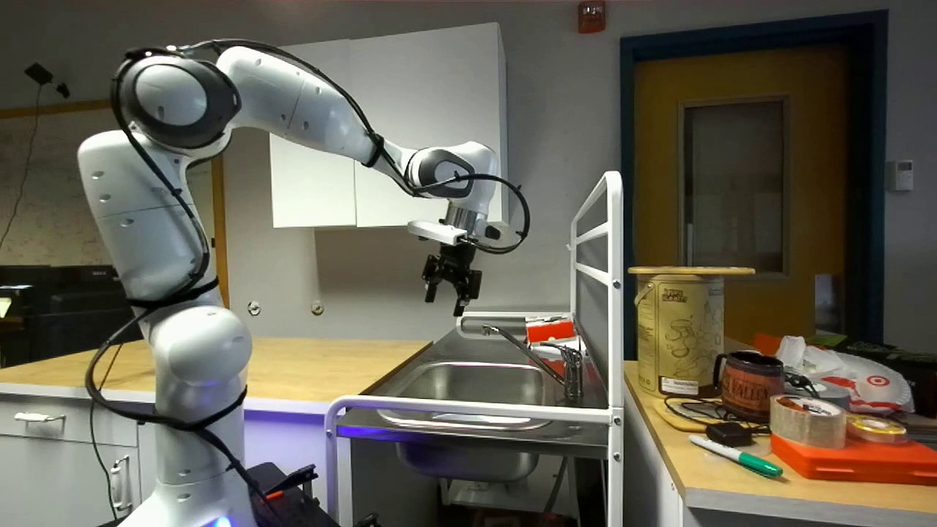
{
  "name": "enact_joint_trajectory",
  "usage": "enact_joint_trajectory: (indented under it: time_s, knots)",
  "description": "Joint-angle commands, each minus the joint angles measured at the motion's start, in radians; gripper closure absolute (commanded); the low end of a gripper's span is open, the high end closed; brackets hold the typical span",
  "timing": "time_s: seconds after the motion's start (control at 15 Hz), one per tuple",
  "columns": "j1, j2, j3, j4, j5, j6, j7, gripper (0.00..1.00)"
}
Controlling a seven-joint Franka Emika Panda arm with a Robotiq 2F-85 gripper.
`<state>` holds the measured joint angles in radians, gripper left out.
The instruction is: Pull the faucet of the sink to the right.
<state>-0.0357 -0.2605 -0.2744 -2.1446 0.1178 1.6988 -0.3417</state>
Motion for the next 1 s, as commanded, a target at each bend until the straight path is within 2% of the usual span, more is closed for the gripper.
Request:
enact_joint_trajectory:
  time_s: [0.0,0.33,0.47,0.53,0.6,0.67,0.73,0.93]
  knots:
    - [-0.02,0.175,0.071,0.172,0.043,0.026,0.197,0.0]
    - [-0.031,0.395,0.112,0.411,0.086,0.037,0.454,0.0]
    - [-0.037,0.484,0.118,0.521,0.097,0.026,0.539,0.0]
    - [-0.016,0.527,0.095,0.574,0.109,0.021,0.579,0.0]
    - [-0.044,0.569,0.12,0.629,0.114,0.017,0.621,0.0]
    - [-0.022,0.607,0.095,0.677,0.126,0.015,0.659,0.0]
    - [-0.045,0.644,0.12,0.727,0.125,0.013,0.706,0.0]
    - [-0.045,0.743,0.123,0.857,0.127,-0.005,0.82,0.0]
